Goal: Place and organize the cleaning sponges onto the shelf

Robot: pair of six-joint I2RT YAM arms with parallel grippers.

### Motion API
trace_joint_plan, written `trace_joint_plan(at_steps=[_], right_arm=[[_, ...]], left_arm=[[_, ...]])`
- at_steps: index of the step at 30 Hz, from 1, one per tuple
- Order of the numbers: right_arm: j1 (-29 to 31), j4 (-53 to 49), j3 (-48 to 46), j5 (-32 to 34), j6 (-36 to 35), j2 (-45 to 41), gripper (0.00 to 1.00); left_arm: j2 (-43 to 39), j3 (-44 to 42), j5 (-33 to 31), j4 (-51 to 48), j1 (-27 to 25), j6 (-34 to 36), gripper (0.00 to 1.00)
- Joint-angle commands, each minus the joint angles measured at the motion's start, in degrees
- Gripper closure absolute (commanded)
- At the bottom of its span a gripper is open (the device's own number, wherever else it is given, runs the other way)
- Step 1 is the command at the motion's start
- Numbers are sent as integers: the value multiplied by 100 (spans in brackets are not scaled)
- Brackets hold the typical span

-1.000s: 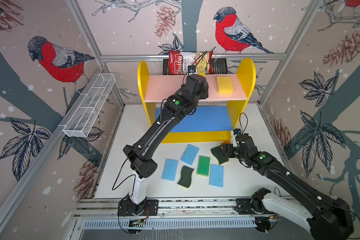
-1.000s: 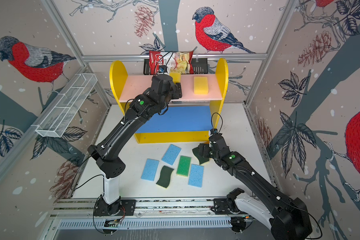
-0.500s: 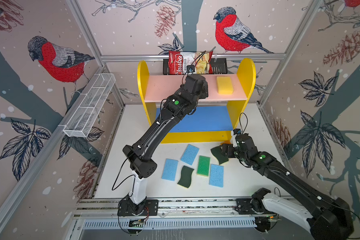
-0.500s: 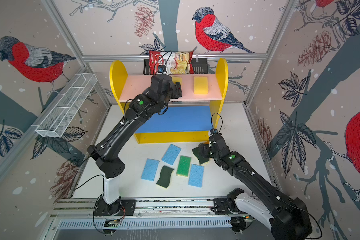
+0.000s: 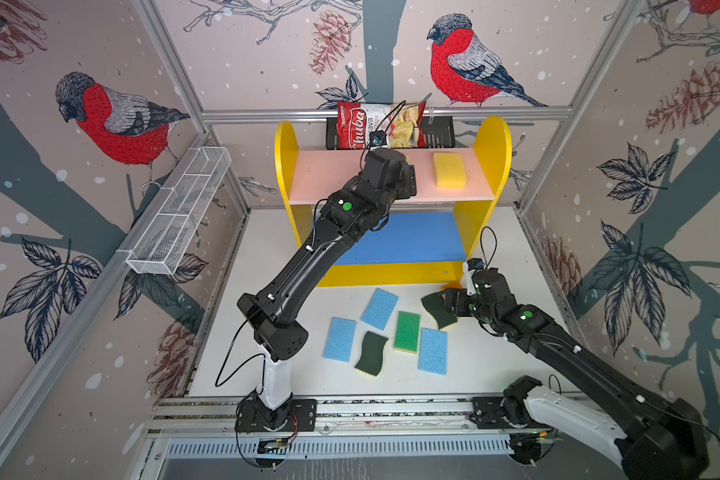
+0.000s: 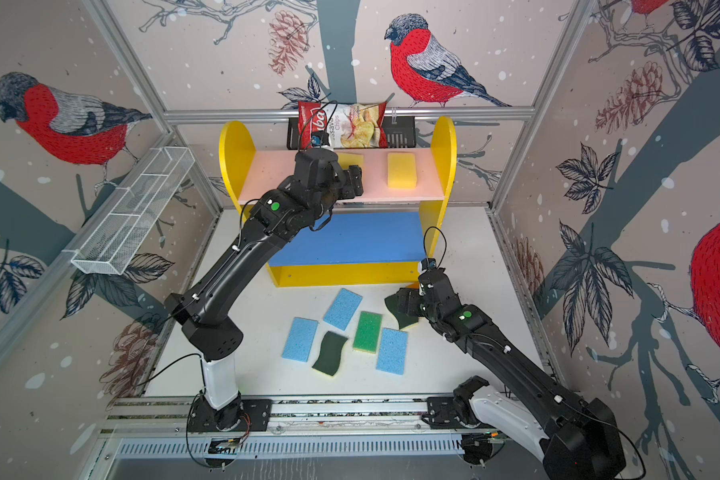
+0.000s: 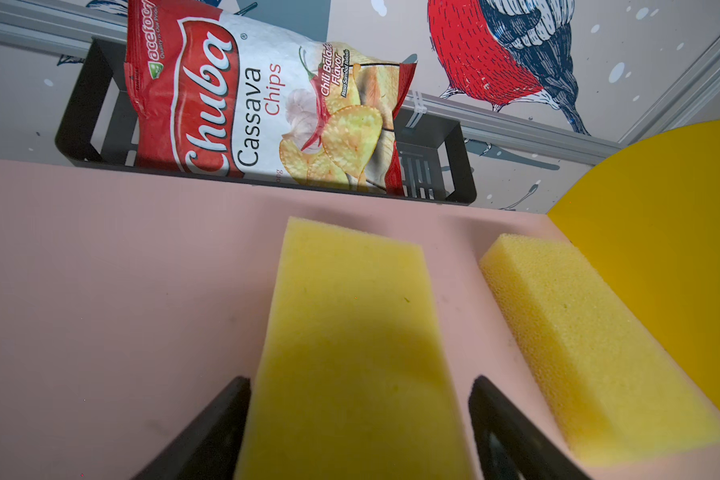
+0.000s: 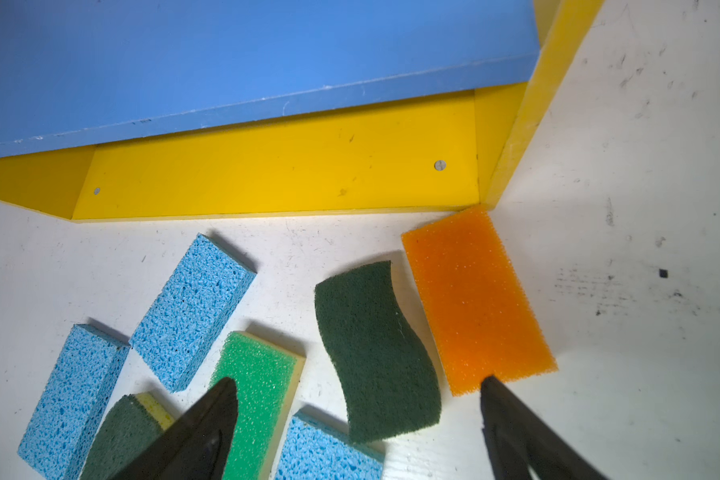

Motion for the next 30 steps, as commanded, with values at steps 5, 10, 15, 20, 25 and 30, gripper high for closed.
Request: trace_joint_plan(at_steps=[5,10,15,20,25,30], right_arm=[[7,86,-81,10,112,-152,9],[9,78,-109,13,127,-202,9],[8,86,-136,9,141,-228,9],[9,109,-136,0,139,-227,9],[9,135,-149,-16,140,-218,9],[10,157,-153,-41,151,-209,9]], left_arm=[[-182,-272,513,249,53,-227,17],[-258,-415,650,405,78,-296,17],[-362,-591,765,554,82,-316,17],[-561,-891,796,710,86,-377,18],[-766,-1205,849,913,97,-396,18],[-852,-1403,1078,1105,122,-403,19]])
